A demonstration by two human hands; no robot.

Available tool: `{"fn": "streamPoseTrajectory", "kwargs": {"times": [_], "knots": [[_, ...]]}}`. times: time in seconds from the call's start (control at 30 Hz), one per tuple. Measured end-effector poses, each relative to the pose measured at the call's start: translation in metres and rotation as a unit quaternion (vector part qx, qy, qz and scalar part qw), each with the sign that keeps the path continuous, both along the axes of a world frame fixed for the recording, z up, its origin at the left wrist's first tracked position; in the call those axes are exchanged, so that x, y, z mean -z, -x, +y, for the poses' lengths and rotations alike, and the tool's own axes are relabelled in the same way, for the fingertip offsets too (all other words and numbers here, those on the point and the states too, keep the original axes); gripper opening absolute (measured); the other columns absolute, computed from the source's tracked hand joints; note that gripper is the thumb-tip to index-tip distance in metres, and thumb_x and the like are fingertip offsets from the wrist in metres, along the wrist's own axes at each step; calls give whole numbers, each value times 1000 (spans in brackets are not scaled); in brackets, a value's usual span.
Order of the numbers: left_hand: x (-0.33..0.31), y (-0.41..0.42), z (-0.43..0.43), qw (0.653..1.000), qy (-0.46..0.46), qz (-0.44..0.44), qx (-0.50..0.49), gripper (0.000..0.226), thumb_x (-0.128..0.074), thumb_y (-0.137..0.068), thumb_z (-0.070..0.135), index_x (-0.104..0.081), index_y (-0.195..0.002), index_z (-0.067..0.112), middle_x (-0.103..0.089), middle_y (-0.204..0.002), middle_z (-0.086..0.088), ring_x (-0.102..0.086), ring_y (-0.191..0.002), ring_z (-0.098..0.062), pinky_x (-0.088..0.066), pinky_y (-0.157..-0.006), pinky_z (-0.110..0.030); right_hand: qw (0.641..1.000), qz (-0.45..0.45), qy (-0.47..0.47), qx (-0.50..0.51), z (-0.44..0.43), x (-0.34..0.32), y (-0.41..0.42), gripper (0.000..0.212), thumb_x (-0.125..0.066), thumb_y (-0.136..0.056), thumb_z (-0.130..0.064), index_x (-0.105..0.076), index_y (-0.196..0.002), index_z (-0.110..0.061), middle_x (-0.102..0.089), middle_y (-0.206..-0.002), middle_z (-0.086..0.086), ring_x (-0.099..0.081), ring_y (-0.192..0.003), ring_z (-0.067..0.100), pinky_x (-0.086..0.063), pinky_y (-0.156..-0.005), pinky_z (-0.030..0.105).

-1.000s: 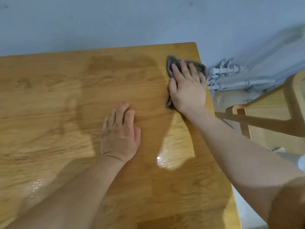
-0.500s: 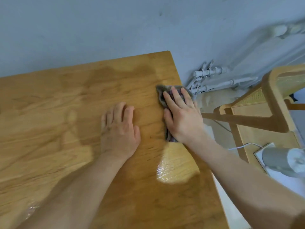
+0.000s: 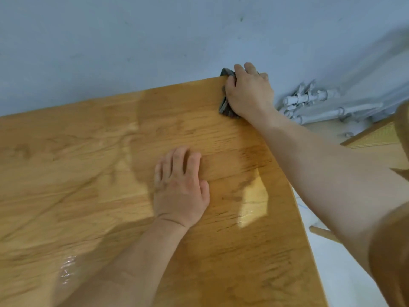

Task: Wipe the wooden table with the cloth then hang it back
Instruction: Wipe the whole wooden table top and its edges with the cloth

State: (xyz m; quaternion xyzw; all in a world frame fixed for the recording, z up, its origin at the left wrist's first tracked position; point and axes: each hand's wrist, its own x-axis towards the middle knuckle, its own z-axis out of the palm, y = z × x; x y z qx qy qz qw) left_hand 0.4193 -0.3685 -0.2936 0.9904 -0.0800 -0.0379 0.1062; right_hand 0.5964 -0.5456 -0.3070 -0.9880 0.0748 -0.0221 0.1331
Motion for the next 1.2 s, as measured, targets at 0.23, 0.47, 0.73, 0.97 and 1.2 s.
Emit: {"fn": "streamPoseTrajectory", "kwargs": {"times": [0.23, 0.47, 0.73, 0.97, 1.2], "knots": [[-1, -1, 0, 1000, 3, -3, 6, 48, -35, -75, 28, -50, -119, 16, -46, -129, -9, -41, -122, -32, -33, -104, -50, 996, 55, -1, 64, -6, -7, 107, 57, -32, -102, -37, -23, -153, -14, -46, -137, 19, -51, -112, 43, -45, -87, 49], [0, -2, 1, 1000, 18, -7, 10, 45, -35, -76, 29, -47, -118, 17, -46, -128, -10, -41, -122, -31, -34, -104, -52, 998, 57, 30, -8, -14, -5, 125, 62, -26, -98, -39, -27, -151, -6, -29, -152, 29, -28, -140, 44, -24, -115, 52], [3, -2, 1, 1000, 3, -9, 3, 46, -36, -76, 31, -46, -118, 18, -46, -129, -9, -39, -122, -30, -33, -106, -50, 980, 41, 22, -195, 68, -9, 6, 49, -29, -99, -42, -34, -147, -35, -32, -156, -10, -20, -146, 19, -10, -116, 51], [2, 0, 0, 1000, 13, -19, 2, 46, -37, -74, 30, -48, -118, 18, -48, -128, -9, -39, -121, -30, -33, -106, -51, 972, -9, 7, -234, 51, -1, 35, 49, -35, -96, -42, -45, -143, -32, -36, -155, -7, -26, -145, 18, -15, -117, 47], [3, -2, -1, 1000, 11, -25, -6, 45, -37, -74, 29, -49, -116, 19, -48, -128, -8, -41, -122, -30, -34, -106, -49, 1000, -7, -7, -20, 4, 3, 3, 43, -32, -97, -35, -51, -128, -11, -49, -139, 2, -36, -134, 33, -44, -95, 52]]}}
